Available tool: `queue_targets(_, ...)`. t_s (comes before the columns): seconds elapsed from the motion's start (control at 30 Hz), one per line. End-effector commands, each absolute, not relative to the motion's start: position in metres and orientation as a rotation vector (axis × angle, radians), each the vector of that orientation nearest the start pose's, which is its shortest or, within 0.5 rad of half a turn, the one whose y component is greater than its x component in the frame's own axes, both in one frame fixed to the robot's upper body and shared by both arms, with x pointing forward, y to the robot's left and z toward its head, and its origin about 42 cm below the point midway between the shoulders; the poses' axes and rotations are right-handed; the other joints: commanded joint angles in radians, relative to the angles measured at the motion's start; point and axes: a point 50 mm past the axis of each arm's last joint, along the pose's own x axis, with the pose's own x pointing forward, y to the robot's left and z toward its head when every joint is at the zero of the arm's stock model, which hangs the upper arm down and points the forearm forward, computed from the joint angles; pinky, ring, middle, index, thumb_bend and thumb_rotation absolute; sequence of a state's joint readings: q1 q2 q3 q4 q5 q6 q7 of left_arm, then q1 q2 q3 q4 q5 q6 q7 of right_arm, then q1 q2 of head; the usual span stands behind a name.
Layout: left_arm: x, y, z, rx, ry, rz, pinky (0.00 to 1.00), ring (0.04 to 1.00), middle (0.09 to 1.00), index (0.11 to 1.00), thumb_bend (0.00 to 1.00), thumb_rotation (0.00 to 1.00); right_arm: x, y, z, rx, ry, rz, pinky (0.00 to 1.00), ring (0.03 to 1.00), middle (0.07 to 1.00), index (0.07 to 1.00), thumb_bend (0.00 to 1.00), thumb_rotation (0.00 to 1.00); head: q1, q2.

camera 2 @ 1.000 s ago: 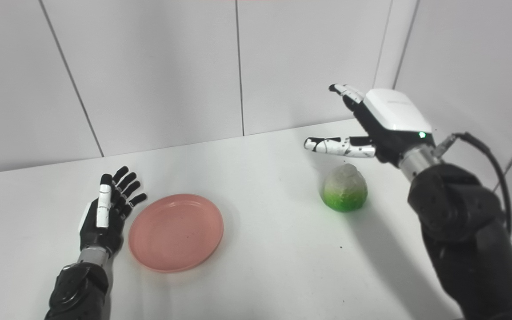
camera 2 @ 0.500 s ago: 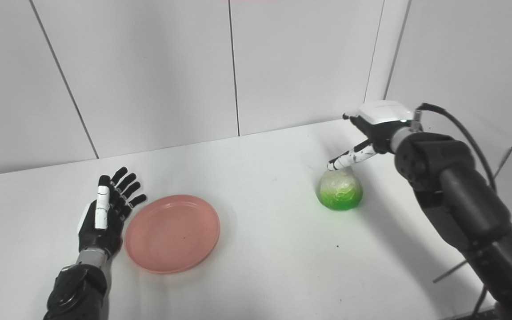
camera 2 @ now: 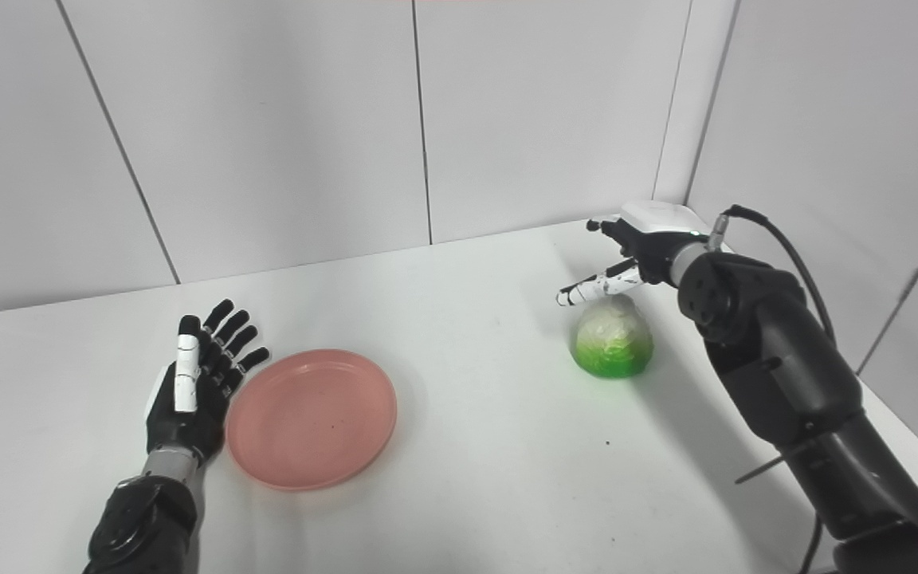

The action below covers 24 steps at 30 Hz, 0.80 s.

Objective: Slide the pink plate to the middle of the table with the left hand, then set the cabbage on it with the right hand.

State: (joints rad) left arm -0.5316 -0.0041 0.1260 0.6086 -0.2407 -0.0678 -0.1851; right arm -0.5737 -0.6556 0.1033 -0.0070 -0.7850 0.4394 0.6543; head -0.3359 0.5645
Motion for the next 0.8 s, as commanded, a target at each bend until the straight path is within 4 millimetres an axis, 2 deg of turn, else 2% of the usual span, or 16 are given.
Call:
queue_targets(0.0,0.438,0.188,0.107,-0.288,0.065,-0.185,0.79,0.911,0.907,0.887,0.91,0.85,0.425,-0.367,0.332,-1.334,0.133,0.018,0.57,0.766,0.896,0.920,1.00,0.69,0.003,0.002)
queue_targets(0.13,0.438,0.189,0.106,-0.293,0.065,-0.189,0.79,0.904,0.911,0.894,0.93,0.85,0.425,-0.368,0.320,-1.347,0.164,0.026,0.59,0.787,0.905,0.925,1.00,0.70,0.003,0.002)
queue_targets(0.33,0.437,0.189,0.106,-0.306,0.071,-0.200,0.78,0.904,0.915,0.897,0.93,0.83,0.422,-0.368,0.300,-1.350,0.214,0.047,0.62,0.819,0.916,0.924,1.00,0.65,0.007,0.011)
queue_targets(0.53,0.436,0.191,0.107,-0.300,0.065,-0.213,0.76,0.908,0.924,0.904,0.92,0.83,0.424,-0.365,0.280,-1.438,0.276,0.078,0.61,0.808,0.898,0.896,1.00,0.67,0.010,0.014)
queue_targets(0.77,0.436,0.192,0.107,-0.295,0.062,-0.215,0.77,0.916,0.927,0.912,0.90,0.84,0.427,-0.368,0.264,-1.503,0.294,0.091,0.62,0.839,0.917,0.883,1.00,0.68,0.017,0.017)
